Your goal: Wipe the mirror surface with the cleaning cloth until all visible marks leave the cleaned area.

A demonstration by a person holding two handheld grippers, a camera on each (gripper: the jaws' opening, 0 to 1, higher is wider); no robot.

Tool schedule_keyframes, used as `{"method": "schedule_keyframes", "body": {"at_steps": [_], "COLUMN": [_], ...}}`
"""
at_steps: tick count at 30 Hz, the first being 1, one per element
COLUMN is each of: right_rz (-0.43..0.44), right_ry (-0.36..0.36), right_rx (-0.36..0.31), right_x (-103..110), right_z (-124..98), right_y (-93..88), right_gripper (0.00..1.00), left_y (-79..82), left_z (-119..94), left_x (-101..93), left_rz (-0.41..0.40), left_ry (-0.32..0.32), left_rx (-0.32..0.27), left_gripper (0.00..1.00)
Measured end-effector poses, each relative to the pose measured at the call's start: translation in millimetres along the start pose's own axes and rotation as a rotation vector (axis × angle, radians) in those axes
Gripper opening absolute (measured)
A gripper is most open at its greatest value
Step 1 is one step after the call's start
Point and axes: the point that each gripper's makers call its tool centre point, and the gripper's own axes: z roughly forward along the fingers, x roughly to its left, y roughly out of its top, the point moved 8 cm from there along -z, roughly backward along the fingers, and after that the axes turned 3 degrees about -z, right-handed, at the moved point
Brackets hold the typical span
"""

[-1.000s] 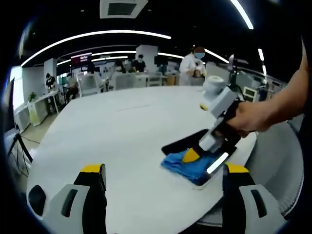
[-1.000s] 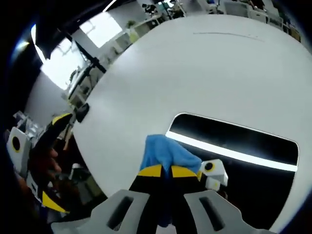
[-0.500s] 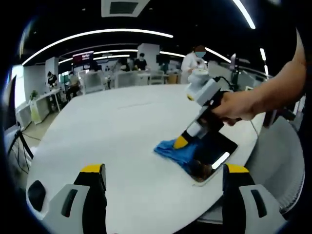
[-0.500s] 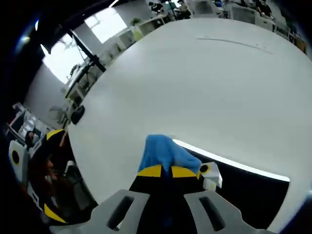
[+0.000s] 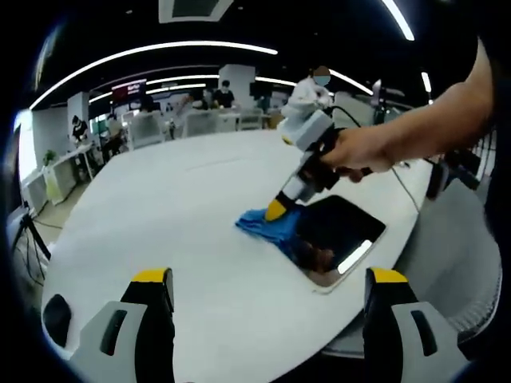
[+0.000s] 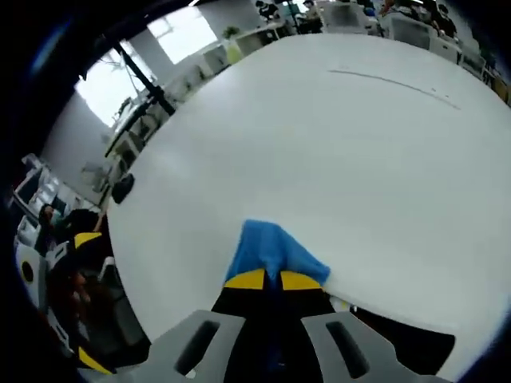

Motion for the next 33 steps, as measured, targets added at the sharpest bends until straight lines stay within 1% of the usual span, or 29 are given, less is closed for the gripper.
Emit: {"method": "schedule_keyframes", "body": {"at_steps": [4, 10, 14, 28, 33], "right_rz": [0.042, 0.017, 0.021, 0.043, 0.049], "right_ry": [0.023, 0.026, 0.018, -0.012, -0.023], "right_rx": [-0.002, -0.001, 0.002, 0.021, 0.025], "right_x": [-3, -2, -5, -30, -41], "right_z": [-1, -2, -6, -21, -29], "right_y": [-0.3, -1.3, -5.3, -17.6, -24.3], "right_gripper": [0.0, 0.0, 0.0, 0.0, 0.0], "left_y": [2.3, 6.3, 8.3, 12.8, 17.7], "left_z": [3, 5, 4, 5, 8], "left_x": [0.7, 2.5, 3.5, 5.8, 6.2], "left_rz": [-0.001, 0.0, -0.002, -0.004, 0.0], "left_ry": [-0.003, 0.001, 0.005, 0.012, 0.009], "left_rx": [-0.004, -0.017, -0.022, -0.041, -0.053], "left_gripper": [1.0, 1.0, 1.0, 1.0, 1.0]}}
